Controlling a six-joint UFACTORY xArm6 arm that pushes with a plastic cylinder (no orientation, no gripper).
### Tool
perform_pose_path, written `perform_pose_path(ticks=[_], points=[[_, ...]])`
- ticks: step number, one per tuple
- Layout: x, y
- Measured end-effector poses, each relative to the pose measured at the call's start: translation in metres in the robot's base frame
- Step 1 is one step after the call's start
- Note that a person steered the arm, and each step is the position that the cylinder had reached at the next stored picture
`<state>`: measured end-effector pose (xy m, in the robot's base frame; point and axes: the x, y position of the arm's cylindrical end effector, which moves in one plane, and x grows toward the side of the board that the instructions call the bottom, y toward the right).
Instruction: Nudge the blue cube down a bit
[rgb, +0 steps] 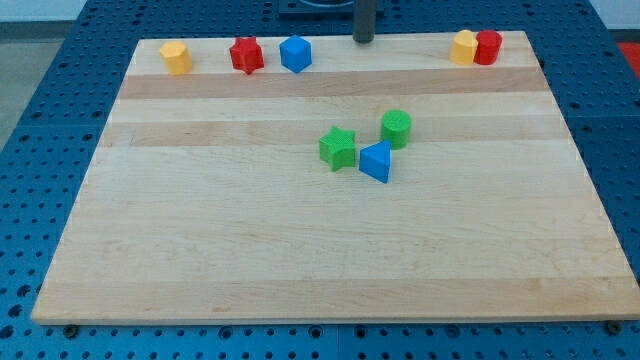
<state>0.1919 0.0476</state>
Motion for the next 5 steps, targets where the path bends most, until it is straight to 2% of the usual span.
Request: perform_pose_path(ticks=[2,3,4,5], points=[[0.002,-0.047],[0.001,-0.111],[0.0,-0.138],[0.062,-0.146]])
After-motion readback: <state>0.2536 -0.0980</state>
